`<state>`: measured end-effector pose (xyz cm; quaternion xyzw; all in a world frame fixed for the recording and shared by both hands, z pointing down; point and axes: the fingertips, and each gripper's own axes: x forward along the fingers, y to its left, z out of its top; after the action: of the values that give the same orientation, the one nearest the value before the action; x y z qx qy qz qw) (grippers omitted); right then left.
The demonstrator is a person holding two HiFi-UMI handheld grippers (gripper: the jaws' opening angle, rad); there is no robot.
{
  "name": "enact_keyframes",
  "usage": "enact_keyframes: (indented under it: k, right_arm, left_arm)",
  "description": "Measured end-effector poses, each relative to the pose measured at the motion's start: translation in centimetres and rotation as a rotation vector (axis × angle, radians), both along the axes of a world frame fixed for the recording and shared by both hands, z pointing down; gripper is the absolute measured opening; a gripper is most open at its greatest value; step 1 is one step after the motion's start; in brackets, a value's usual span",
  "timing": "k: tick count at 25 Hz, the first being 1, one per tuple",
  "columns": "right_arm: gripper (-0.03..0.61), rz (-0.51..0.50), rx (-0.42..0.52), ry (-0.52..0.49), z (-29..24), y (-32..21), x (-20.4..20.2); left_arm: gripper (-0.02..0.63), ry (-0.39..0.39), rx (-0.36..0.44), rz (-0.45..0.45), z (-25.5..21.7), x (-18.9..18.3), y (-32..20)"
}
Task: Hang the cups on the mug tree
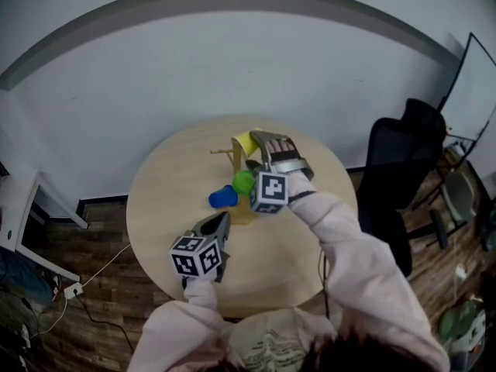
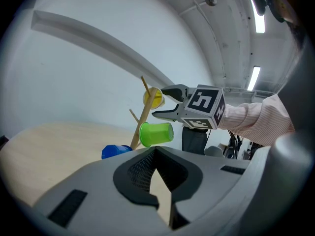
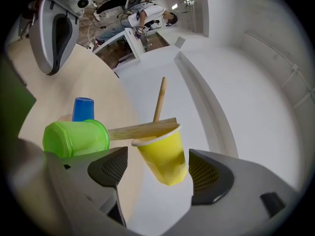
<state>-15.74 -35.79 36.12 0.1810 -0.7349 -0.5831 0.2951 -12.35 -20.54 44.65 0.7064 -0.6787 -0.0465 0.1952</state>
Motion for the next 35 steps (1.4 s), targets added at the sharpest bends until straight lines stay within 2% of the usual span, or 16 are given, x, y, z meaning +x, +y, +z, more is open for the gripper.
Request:
enact_keyframes:
  k: [7, 9, 18, 20, 23, 26, 31, 35]
  right_arm:
    - [0.413, 0.017, -0.028, -0.07, -0.8, 0.0, 1.1]
    - [0.369, 0.031, -0.052, -0.086, -0.7, -0.1, 1.8]
    - [0.341, 0.046, -0.156, -0.203, -0.6, 0.8, 4.1]
    - [0.291, 0.045, -0.186, -0.233, -0.6, 1.2, 4.6]
    - [0.214, 0.054, -0.275, -0.309, -0.9, 1.9, 5.4]
    - [0.205, 0.063, -0.38, -0.385, -0.9, 2.4, 6.0]
    - [0.155, 0.076, -0.58, -0.502, 0.0, 3.7, 7.2]
    - [0.115, 0.052, -0.788, -0.567, 1.4, 5.3, 7.9]
  left_arm:
    - [0.0, -0.004, -0.003, 0.019, 0.2, 0.2, -0.1]
    - [0.0, -0.004, -0.006, 0.022, 0.2, 0.2, 0.0]
    - [0.0, 0.013, -0.039, 0.04, 1.4, 1.0, 0.1]
    - [0.0, 0.016, -0.042, 0.043, 1.5, 1.3, 0.1]
    - [0.0, 0.017, -0.042, 0.044, 1.5, 1.6, 0.1]
    - [0.0, 0.014, -0.044, 0.045, 1.3, 1.8, 0.0]
    - [0.0, 0.002, -0.045, 0.044, 0.9, 2.3, 0.1]
    - [0.0, -0.013, -0.053, 0.042, 0.7, 2.6, 0.1]
